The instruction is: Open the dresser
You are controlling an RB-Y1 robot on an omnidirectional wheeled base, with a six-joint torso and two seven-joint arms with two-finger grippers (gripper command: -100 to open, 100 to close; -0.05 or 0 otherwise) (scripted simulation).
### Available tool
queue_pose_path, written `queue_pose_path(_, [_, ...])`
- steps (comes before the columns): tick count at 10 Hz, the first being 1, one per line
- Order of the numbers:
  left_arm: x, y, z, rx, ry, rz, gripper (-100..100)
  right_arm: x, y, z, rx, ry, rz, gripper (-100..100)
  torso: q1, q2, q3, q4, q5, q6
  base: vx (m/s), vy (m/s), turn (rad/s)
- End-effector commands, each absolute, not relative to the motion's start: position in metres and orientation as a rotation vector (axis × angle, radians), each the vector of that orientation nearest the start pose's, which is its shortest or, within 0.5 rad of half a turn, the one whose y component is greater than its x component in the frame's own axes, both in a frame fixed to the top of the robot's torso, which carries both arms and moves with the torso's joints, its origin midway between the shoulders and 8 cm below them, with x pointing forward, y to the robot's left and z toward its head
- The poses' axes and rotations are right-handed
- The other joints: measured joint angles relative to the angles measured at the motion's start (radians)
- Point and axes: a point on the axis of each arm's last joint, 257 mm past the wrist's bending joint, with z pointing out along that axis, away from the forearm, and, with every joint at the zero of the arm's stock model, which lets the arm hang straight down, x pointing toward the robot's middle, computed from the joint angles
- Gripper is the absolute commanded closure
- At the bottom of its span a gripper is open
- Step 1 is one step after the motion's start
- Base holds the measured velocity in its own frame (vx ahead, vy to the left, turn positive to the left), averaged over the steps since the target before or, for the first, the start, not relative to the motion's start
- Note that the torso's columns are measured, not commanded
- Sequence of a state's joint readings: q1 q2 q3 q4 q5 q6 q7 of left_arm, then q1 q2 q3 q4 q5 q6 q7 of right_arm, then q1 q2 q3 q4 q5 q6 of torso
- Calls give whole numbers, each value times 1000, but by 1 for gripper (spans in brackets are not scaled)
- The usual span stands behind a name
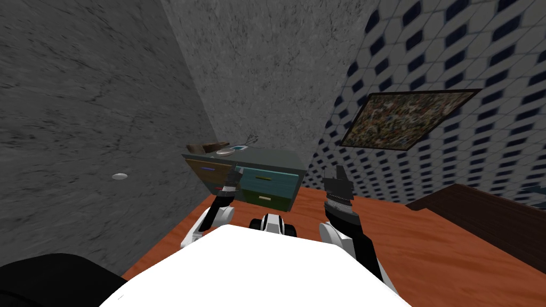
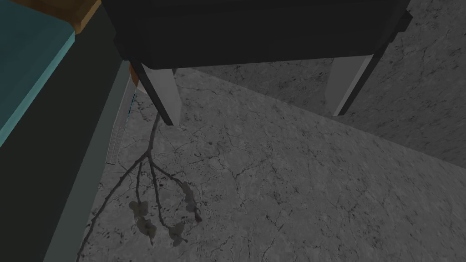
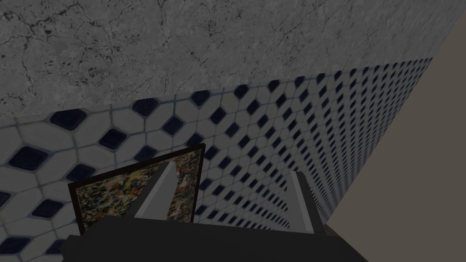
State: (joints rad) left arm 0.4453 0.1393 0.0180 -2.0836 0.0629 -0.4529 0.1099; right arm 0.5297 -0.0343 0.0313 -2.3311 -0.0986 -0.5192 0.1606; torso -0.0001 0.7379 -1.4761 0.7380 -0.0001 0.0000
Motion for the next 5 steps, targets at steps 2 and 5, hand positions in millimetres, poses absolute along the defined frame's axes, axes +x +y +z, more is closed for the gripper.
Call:
queue_pose_path(2, [401,292,-90,-843,845,-1348,-100,329,-278,41,609,591,1247,0,0,0,0,0,0,0,10,-5,-26])
queue_pose_path(5, [410,291,-119,-871,892,-1329,-100,329,-278,41,609,591,1247,0,0,0,0,0,0,0,9,-5,-27])
